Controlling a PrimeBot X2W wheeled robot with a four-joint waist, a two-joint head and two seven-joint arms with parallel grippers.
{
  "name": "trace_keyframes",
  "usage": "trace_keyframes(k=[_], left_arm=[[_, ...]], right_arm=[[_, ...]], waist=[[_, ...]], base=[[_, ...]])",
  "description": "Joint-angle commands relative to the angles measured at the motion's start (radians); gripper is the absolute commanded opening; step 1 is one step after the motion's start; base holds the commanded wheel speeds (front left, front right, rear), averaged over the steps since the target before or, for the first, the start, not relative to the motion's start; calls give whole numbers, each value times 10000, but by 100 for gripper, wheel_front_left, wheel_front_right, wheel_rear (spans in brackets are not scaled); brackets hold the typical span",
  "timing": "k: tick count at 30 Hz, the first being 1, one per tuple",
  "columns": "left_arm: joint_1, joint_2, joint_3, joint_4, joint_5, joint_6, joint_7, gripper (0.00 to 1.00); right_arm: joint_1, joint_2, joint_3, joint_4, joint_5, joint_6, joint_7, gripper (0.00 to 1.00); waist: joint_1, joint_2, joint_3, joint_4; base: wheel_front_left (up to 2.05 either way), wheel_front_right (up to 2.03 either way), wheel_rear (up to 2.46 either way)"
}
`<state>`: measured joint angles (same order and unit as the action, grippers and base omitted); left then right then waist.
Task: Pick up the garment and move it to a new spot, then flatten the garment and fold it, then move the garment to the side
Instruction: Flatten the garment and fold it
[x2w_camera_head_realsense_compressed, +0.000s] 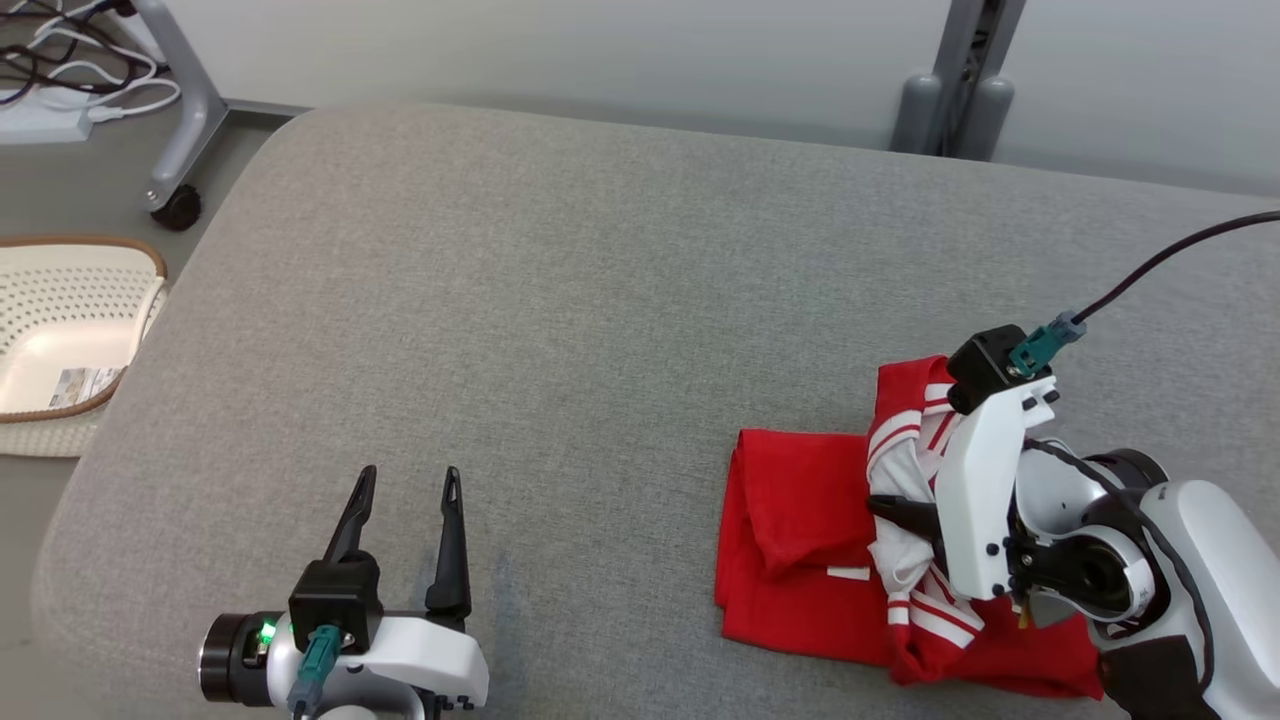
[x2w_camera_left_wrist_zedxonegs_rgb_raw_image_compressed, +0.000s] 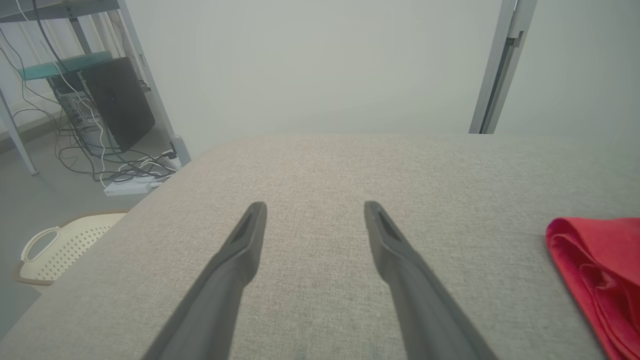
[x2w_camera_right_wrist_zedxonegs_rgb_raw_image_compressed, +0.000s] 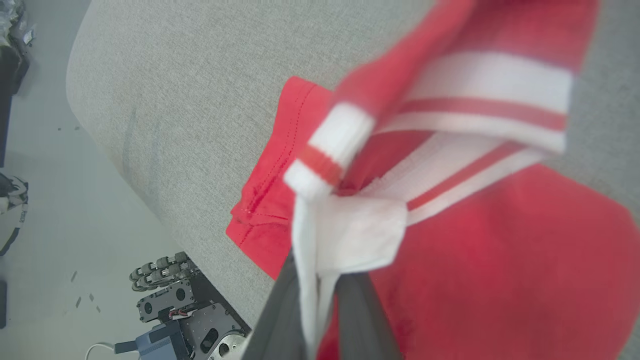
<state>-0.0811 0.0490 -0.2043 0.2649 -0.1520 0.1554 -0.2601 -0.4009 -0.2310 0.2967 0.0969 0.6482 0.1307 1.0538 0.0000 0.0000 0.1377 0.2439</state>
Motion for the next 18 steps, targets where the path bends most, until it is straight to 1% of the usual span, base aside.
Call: trace_keyframes(k=[1, 11, 17, 18], left_arm=[[-158, 39, -18, -14, -65, 43, -46, 100], [-340, 39, -333, 149, -90, 109, -46, 100], [-310, 37, -410, 187, -150, 113, -46, 100], [-327, 37, -431, 198, -156, 107, -46, 100]], right_arm=[[-124, 28, 24, 71, -74, 3, -102, 0], [-494, 151, 290, 761, 11, 3, -516, 0], [-625, 190, 489, 1224, -82, 3, -786, 0], [-666, 181, 479, 1294, -140, 3, -914, 24]], waist=[[0, 0, 87, 119], [0, 0, 360, 729], [0, 0, 450, 977], [0, 0, 465, 1009]], base=[[0, 0, 0], [0, 0, 0], [0, 0, 0], [0, 0, 0]])
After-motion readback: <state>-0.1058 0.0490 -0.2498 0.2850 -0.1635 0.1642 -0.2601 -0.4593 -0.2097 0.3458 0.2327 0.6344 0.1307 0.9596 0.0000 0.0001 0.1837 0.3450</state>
